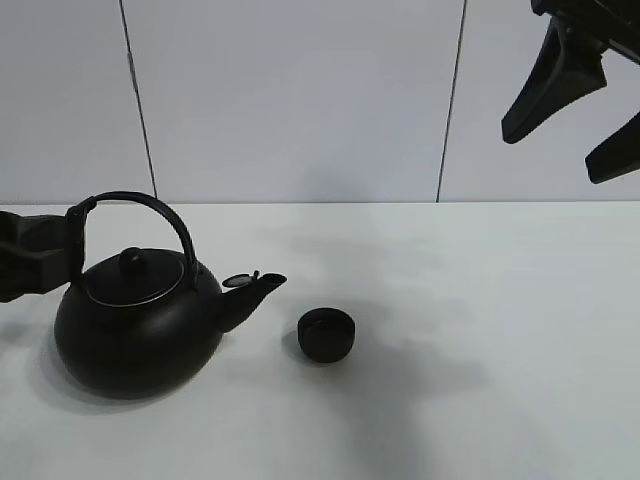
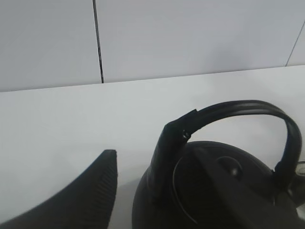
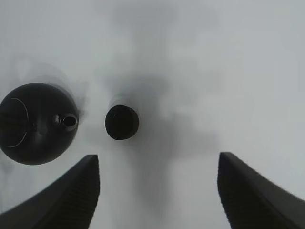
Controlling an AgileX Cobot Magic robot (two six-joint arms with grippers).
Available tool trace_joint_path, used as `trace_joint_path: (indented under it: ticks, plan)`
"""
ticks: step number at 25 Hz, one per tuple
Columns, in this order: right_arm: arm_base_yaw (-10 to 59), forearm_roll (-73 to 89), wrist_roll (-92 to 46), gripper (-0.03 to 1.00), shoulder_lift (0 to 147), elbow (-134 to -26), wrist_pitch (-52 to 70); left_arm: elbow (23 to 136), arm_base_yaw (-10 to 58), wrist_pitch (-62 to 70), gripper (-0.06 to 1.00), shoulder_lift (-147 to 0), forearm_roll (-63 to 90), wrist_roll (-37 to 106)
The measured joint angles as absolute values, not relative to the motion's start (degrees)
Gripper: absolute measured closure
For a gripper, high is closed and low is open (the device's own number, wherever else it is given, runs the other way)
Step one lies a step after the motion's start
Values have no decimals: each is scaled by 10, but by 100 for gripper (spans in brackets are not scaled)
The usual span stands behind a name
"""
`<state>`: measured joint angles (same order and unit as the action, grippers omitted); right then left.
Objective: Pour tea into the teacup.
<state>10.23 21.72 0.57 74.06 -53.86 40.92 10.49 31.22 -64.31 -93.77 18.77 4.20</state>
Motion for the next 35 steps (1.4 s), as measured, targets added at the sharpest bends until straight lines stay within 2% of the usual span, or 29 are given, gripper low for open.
trace_joint_path:
  ticks: [14,28,32,35]
  plan:
    - [102,218,6,48,741,-539,408,60,312,-651,60,-889,132,5]
    - [102,219,6,48,741,-539,408,172,312,-648,60,-887,135,16]
    - [102,219,6,48,741,-539,408,221,312,-575,60,-886,134,16]
    - [102,219,6,48,741,-539,408,269,312,-463,60,-870,134,18]
